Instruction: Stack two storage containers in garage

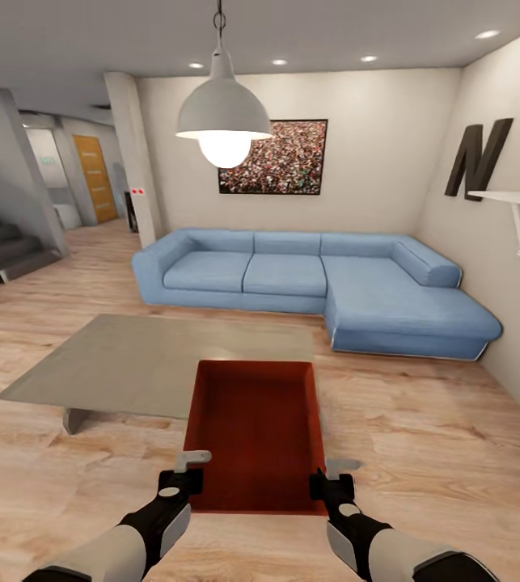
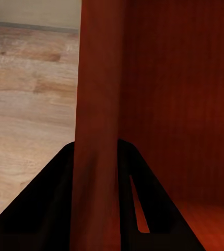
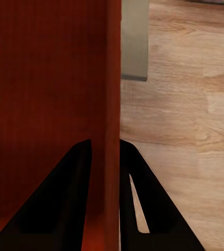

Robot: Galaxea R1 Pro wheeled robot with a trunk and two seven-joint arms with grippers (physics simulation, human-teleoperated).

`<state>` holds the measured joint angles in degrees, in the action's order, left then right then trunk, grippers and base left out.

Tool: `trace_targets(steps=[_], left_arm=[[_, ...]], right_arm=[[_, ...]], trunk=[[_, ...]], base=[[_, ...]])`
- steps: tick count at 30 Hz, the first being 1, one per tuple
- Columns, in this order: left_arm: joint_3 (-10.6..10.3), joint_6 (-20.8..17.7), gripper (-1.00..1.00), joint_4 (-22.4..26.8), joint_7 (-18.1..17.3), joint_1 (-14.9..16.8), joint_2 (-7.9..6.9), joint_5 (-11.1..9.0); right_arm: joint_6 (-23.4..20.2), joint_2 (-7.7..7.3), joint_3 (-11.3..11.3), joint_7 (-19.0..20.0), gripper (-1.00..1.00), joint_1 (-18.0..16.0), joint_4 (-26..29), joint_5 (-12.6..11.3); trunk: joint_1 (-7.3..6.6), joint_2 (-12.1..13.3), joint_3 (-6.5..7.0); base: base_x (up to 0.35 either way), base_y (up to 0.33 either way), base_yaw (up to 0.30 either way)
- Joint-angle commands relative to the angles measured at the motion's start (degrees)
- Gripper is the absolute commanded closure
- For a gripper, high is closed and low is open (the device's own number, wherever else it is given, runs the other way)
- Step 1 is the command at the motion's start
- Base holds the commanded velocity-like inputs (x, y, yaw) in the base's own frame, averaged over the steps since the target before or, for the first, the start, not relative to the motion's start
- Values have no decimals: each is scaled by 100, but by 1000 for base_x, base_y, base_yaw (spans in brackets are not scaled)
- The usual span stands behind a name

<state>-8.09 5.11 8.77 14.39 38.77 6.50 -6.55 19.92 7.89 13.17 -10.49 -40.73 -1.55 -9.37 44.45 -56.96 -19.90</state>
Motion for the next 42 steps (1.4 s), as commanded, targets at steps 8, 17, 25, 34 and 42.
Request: trace_targets(steps=[8,17,25,34,42], left_arm=[[238,-1,100,-8,51,8,-68,-250],[237,-1,100,-8,51,8,-65,-252],[237,-1,100,-7,50,8,-67,-250],[237,-1,100,-7,54,8,-67,-250],[238,-1,100,-7,52,8,-69,-252]], right_arm=[[3,-60,-113,12,100,-5,14,163],[3,-60,-113,12,100,-5,14,163],[3,-60,-113,12,100,-5,14,163],[3,-60,-113,12,100,-5,14,163],[3,-60,-113,13,100,-5,14,163]], trunk=[[0,-5,-7],[0,-5,-7],[0,-5,-7],[0,-5,-7],[0,-5,-7]], base=[[0,0,300],[0,0,300],[0,0,300],[0,0,300],[0,0,300]])
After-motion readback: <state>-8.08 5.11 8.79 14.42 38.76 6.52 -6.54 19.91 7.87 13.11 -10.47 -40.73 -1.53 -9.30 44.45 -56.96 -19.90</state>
